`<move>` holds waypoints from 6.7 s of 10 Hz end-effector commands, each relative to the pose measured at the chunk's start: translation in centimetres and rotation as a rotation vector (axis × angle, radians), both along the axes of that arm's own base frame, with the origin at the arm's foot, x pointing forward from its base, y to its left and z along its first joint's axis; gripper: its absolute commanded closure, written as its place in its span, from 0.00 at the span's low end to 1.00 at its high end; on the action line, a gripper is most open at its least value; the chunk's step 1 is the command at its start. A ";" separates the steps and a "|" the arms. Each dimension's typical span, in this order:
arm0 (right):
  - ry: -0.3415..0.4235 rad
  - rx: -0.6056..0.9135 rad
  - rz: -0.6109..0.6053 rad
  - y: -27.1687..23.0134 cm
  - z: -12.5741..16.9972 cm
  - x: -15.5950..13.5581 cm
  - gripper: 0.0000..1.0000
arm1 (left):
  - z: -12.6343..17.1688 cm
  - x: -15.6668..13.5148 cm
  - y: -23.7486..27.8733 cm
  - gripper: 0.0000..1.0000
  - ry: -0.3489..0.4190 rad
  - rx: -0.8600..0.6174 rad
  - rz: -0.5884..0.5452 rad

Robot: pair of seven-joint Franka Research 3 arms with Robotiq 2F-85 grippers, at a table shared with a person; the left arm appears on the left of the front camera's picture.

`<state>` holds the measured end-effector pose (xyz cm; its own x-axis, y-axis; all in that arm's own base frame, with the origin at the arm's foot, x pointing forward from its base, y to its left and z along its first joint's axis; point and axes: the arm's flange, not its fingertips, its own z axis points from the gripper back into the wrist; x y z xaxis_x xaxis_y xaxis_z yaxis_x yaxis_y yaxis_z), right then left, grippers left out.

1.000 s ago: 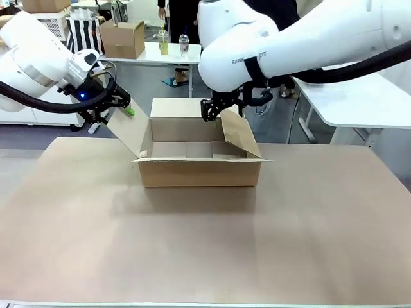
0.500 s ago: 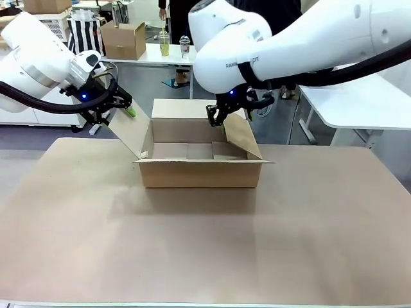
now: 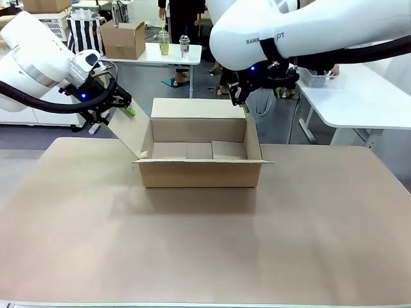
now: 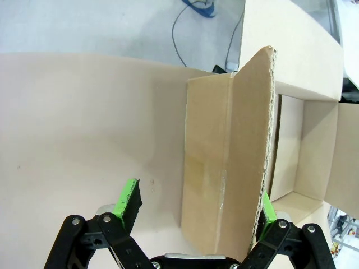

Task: Pack the gift set into the box.
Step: Place both hands on the side flaps of the Package Box and spread them outward, then lift both hands away from the flaps of the Package Box.

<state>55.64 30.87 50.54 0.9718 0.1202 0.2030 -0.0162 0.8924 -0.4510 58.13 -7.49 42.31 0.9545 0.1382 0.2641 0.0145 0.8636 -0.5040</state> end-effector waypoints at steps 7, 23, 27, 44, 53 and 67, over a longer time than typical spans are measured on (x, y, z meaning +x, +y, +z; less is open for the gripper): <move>0.028 0.036 -0.053 -1.2 -1.2 0.2 0.00 | 0.1 -0.2 0.1 0.00 -0.004 0.007 0.009; 0.168 0.407 -0.357 -12.7 -5.9 4.0 0.00 | 0.1 -0.2 0.1 0.00 -0.004 0.007 0.009; 0.168 0.407 -0.357 -12.7 -5.9 4.0 0.00 | 0.1 -0.2 0.1 0.00 -0.004 0.007 0.009; 0.168 0.407 -0.357 -12.7 -5.9 4.0 0.00 | 0.1 -0.2 0.1 0.00 -0.004 0.007 0.009; 0.168 0.407 -0.357 -12.7 -5.9 4.0 0.00 | 0.1 -0.2 0.1 0.00 -0.004 0.007 0.009; 0.168 0.407 -0.357 -12.7 -5.9 4.0 0.00 | 0.1 -0.2 0.1 0.00 -0.004 0.007 0.009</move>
<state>59.32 18.20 44.45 0.9654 -0.2606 -0.0039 0.2597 0.9633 -0.0671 58.12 -7.50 42.31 0.9546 0.1380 0.2641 0.0145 0.8636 -0.5039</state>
